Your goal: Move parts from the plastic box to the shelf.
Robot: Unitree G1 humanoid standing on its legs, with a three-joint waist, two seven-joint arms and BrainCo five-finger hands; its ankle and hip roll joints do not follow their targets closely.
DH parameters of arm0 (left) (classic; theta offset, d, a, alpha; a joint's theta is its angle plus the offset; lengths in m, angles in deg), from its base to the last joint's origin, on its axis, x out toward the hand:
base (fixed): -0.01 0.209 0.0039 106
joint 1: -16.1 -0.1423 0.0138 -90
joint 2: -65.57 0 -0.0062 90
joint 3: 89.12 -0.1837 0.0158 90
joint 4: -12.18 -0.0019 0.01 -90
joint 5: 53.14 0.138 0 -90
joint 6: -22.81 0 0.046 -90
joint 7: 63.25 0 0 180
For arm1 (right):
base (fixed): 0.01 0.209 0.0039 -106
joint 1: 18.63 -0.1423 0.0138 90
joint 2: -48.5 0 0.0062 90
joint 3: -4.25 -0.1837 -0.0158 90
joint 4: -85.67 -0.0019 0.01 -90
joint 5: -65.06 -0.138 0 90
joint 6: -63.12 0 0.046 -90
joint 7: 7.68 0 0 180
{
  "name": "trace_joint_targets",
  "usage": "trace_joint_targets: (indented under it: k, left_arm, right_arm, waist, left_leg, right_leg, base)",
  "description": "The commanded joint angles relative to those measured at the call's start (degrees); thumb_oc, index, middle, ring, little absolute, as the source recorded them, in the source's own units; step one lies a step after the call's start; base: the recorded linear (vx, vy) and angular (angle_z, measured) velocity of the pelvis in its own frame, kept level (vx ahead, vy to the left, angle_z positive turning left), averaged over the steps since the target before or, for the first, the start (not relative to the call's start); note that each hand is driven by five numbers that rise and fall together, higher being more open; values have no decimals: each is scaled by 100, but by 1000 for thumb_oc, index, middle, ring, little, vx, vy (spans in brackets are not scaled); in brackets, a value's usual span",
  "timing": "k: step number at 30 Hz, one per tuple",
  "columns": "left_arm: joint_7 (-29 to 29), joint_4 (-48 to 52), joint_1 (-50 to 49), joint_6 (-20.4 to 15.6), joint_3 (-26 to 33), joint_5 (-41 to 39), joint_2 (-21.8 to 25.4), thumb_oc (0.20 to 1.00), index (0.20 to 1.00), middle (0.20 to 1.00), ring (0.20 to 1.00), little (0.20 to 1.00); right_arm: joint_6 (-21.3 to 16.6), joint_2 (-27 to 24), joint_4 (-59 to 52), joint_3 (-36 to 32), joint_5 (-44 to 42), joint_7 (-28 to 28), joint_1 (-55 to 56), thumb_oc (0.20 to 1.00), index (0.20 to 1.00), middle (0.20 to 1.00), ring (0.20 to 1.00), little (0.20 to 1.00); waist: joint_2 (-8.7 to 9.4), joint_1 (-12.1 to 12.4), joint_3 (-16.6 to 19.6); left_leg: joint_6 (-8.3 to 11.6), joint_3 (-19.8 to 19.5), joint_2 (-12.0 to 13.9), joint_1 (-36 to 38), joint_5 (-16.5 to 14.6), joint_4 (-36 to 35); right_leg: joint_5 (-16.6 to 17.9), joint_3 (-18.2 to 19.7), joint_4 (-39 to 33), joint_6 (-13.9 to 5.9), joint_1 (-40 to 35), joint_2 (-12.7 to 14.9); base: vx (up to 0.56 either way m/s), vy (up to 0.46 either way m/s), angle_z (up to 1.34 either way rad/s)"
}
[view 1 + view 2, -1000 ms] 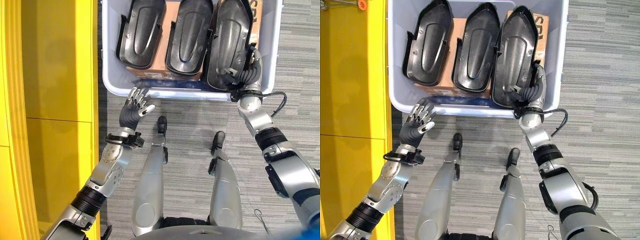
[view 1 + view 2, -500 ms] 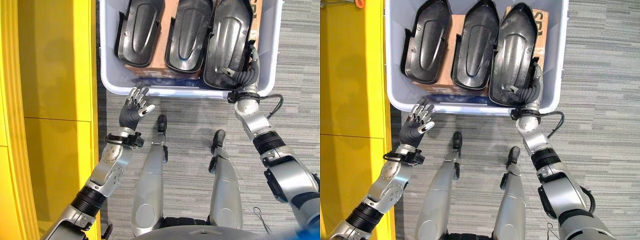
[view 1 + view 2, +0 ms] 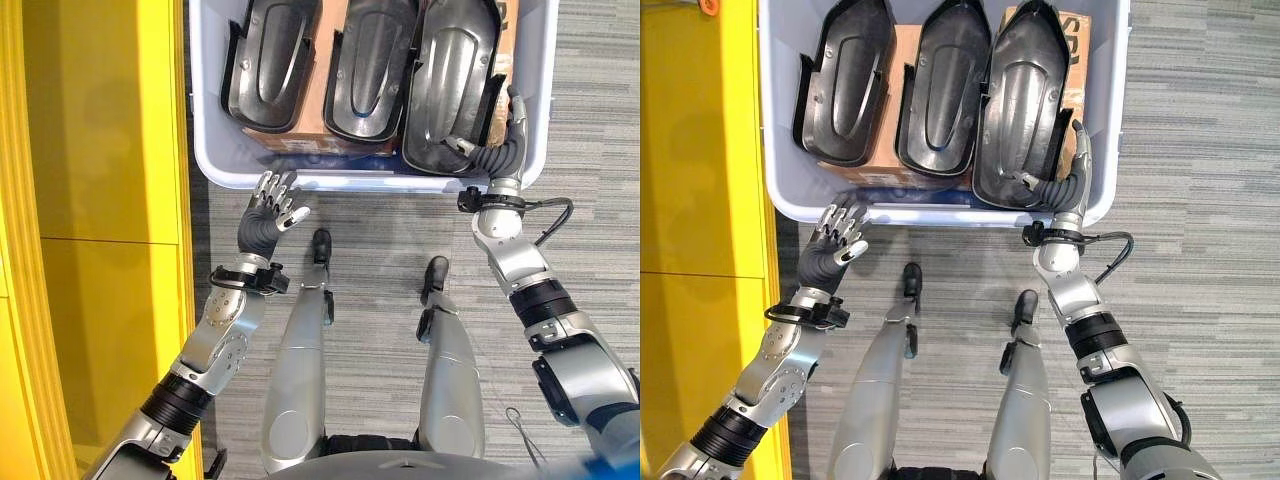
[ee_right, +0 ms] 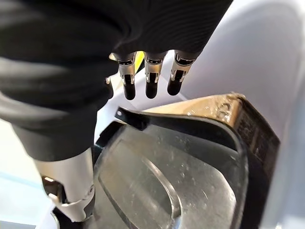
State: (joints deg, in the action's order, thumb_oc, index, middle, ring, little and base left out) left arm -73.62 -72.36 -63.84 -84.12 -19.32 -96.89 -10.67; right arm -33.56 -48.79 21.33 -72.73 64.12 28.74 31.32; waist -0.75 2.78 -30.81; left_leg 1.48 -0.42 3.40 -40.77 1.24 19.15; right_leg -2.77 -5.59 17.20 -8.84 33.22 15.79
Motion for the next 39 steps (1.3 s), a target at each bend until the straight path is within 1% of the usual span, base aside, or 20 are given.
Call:
trace_joint_targets:
  k: [1,11,13,25,28,31,36,38,39]
  left_arm:
    - [-11,653,-84,-339,167,168,51,1000,1000,1000,1000,1000]
    - [17,653,-110,-337,162,141,61,1000,1000,1000,1000,1000]
    - [26,643,-95,-325,99,97,80,1000,1000,1000,1000,1000]
    - [30,645,-123,-325,65,41,147,1000,1000,1000,1000,1000]
    - [61,675,-146,-320,22,27,178,1000,1000,1000,1000,1000]
    - [78,704,-150,-317,-34,-34,229,1000,1000,1000,1000,1000]
    - [51,671,-168,-312,-18,-28,233,1000,1000,1000,1000,1000]
    - [10,630,-129,-301,-13,8,186,1000,1000,1000,1000,1000]
    - [10,630,-128,-302,-15,9,187,1000,1000,1000,1000,1000]
  right_arm:
    - [-222,-186,-157,-234,108,163,-67,1000,1000,1000,1000,1000]
    - [-162,-176,277,-105,40,145,-371,1000,1000,1000,1000,1000]
    - [-134,-145,592,-35,-78,154,-617,1000,1000,1000,1000,1000]
    - [-136,-70,1226,110,-393,121,-943,1000,1000,1000,1000,1000]
    - [-120,-62,1565,158,-499,105,-1155,1000,1000,1000,1000,1000]
    - [-190,-1,2017,230,-820,83,-1510,1000,1000,1000,1000,1000]
    - [-234,9,1786,325,-830,30,-1455,1000,1000,1000,1000,1000]
    - [-241,-1,1381,326,-655,65,-1228,1000,1000,1000,1000,1000]
    - [-237,-2,1373,323,-652,66,-1222,1000,1000,1000,1000,1000]
  waist:
    - [-42,59,134]
    - [-63,104,126]
    - [-88,135,104]
    - [-113,172,103]
    - [-118,191,103]
    - [-138,239,102]
    - [-105,228,102]
    - [-74,198,102]
    - [-75,200,102]
  left_leg:
    - [51,-101,266,-133,50,27]
    - [48,-113,256,-150,67,10]
    - [40,-102,241,-153,71,-6]
    - [35,-106,235,-202,61,35]
    - [31,-101,225,-210,62,36]
    - [31,-104,228,-221,68,36]
    - [30,-99,229,-235,63,39]
    - [19,-115,225,-251,54,49]
    - [19,-115,225,-251,53,50]
  right_leg:
    - [460,293,136,63,-14,144]
    - [466,293,134,65,0,133]
    - [472,296,138,70,10,129]
    - [467,287,168,82,55,123]
    - [466,282,180,76,61,125]
    - [466,280,224,85,102,128]
    - [458,257,239,87,118,127]
    - [456,268,238,89,125,116]
    - [456,268,239,89,124,116]
  base:
    - [0,0,0]
    - [0,0,0]
    - [0,0,0]
    - [0,0,0]
    - [0,0,0]
    - [0,0,0]
    - [0,0,0]
    - [0,0,0]
    - [0,0,0]
